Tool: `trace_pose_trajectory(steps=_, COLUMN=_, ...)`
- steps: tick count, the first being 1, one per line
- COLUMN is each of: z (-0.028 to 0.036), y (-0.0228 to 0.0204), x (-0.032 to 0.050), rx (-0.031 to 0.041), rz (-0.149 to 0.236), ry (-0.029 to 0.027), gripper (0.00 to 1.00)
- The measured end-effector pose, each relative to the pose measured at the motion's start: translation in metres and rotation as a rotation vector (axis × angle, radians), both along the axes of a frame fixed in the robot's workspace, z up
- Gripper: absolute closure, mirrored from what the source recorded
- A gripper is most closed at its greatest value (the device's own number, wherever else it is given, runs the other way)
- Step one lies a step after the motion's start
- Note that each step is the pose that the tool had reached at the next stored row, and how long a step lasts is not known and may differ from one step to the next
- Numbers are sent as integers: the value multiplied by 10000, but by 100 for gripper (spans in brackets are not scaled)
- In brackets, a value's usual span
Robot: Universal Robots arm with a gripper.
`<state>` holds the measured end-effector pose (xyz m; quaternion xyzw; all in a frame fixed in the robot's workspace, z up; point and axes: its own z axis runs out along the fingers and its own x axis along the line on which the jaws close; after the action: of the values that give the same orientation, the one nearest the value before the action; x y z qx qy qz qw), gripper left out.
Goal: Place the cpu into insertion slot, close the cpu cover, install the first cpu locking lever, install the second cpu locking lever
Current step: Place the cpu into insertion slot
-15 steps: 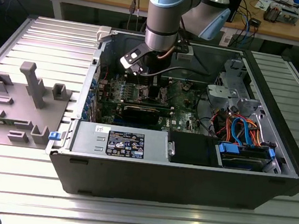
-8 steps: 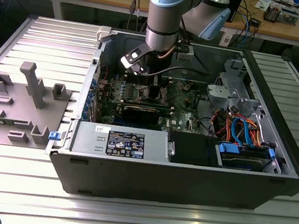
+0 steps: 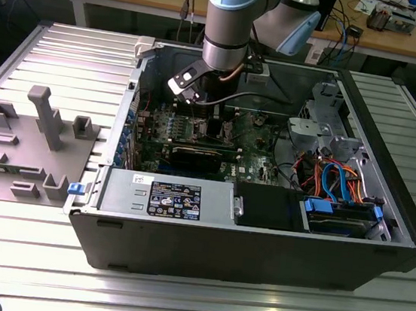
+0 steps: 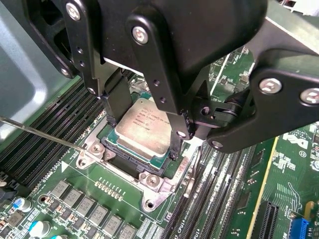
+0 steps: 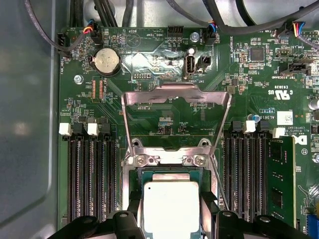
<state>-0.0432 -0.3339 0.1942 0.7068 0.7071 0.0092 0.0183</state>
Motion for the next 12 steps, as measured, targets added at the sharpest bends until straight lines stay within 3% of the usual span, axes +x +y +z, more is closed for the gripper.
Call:
trace_pose_trajectory(steps=3, z=-6, y=3, x=2, rx=17, rz=-2, ry=-11, gripper=45)
trace_pose_trajectory(steps=4, z=-7, y=4, x=2, rx=20, rz=-3, ry=-12, gripper=38)
trace_pose_trajectory(steps=12, z=4, y=17, x=1, rx=-1, rz=-7, ry=-3, gripper=38)
